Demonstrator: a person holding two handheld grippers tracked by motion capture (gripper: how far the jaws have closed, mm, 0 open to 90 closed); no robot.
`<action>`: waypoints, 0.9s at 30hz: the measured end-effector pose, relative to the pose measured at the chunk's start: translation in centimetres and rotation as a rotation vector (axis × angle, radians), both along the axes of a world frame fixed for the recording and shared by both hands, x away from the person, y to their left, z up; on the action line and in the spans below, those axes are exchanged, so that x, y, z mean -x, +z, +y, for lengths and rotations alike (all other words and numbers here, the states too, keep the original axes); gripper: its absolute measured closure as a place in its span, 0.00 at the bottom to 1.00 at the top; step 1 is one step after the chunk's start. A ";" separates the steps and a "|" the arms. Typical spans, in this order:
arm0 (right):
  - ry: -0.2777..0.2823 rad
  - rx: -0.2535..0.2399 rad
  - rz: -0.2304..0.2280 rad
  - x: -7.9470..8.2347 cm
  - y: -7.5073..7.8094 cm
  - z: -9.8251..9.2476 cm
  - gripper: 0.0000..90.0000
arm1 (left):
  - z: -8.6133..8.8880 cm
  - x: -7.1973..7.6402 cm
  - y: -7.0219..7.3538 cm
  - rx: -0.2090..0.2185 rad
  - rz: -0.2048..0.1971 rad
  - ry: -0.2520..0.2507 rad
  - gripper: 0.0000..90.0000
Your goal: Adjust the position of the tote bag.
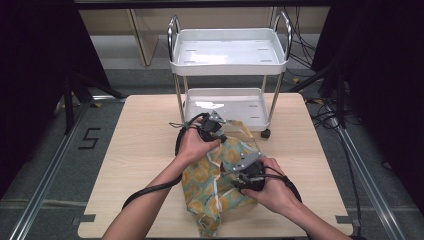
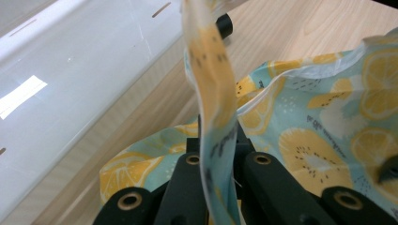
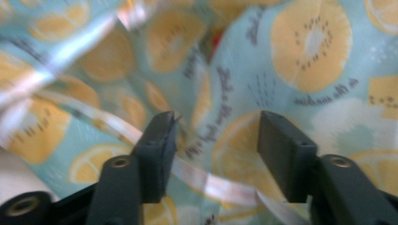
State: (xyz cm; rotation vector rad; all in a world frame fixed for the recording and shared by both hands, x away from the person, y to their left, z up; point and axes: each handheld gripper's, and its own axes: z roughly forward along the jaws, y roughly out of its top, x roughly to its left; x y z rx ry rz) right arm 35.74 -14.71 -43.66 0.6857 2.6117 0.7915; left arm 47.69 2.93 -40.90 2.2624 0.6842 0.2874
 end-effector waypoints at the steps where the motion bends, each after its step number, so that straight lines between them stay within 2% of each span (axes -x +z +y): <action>1: 0.004 0.036 -0.002 0.0 -0.1 -0.1 0.46 | 0.0 0.0 0.0 0.005 0.002 0.001 1.00; 2: 0.012 0.065 0.016 -0.1 0.0 -0.2 0.46 | -0.1 0.0 0.0 0.007 0.005 -0.001 1.00; 3: -0.004 0.068 0.002 -0.1 -0.3 -0.3 0.44 | -0.1 0.1 -0.1 0.019 0.018 0.011 1.00; 4: -0.022 0.064 -0.036 -0.1 -0.7 -0.3 0.43 | -0.1 0.0 -0.1 0.012 0.007 0.001 1.00; 5: -0.027 0.081 0.001 -0.1 -0.6 -0.3 0.44 | -0.1 0.0 -0.1 0.018 0.017 0.011 1.00; 7: -0.032 0.086 0.004 -0.2 -1.0 -0.4 0.49 | -0.1 0.0 0.0 0.010 0.007 0.000 1.00; 8: -0.024 0.081 0.008 -0.3 -1.1 -0.5 0.57 | 0.0 -0.1 0.0 0.005 0.007 -0.003 1.00; 9: -0.038 0.062 0.025 -0.3 -1.1 -0.6 0.64 | 0.0 0.0 0.0 0.009 0.007 -0.002 1.00; 10: -0.068 0.042 -0.032 -0.3 -1.4 -0.6 0.73 | 0.0 0.0 0.0 0.012 0.008 -0.002 1.00; 11: -0.061 0.049 0.003 -0.3 -1.2 -0.7 0.78 | 0.1 0.0 0.0 0.013 0.009 -0.002 1.00; 12: -0.073 0.033 0.010 -0.4 -1.1 -0.8 0.86 | 0.2 0.0 0.0 0.012 0.014 0.002 1.00; 14: -0.092 0.011 0.023 -0.6 -0.9 -1.1 0.94 | 0.3 -0.1 0.0 0.020 0.009 -0.001 1.00; 15: -0.088 0.029 0.042 -0.7 -0.6 -1.4 0.96 | 0.3 -0.1 -0.1 0.024 0.008 0.005 1.00; 16: -0.091 0.012 0.069 -1.0 -0.2 -1.8 0.97 | 0.3 0.0 -0.1 0.034 0.017 0.017 1.00; 17: -0.119 -0.012 0.082 -1.2 -0.1 -2.0 0.97 | 0.4 -0.1 -0.1 0.021 0.004 0.006 1.00; 18: -0.145 -0.034 0.062 -1.4 -0.1 -2.2 0.98 | 0.4 -0.1 -0.2 0.037 0.009 0.011 1.00; 19: -0.149 -0.031 0.073 -1.7 0.2 -2.5 0.98 | 0.4 -0.1 -0.3 0.043 0.017 0.025 1.00; 22: -0.220 -0.069 0.063 -2.7 0.4 -3.4 0.97 | 0.6 -0.4 -0.5 0.033 0.007 0.024 0.99; 24: -0.250 -0.068 0.063 -3.3 0.4 -4.1 0.97 | 0.8 -0.7 -0.7 0.010 0.003 0.016 0.99; 25: -0.280 -0.083 0.066 -3.5 0.4 -4.2 0.97 | 0.8 -0.7 -1.1 0.025 0.008 0.029 0.99; 26: -0.279 -0.065 0.063 -3.9 0.4 -4.7 0.97 | 0.9 -0.8 -1.2 0.007 0.007 0.029 0.99; 27: -0.300 -0.062 0.068 -4.2 0.3 -5.0 0.97 | 0.9 -0.9 -1.5 0.013 0.008 0.038 0.99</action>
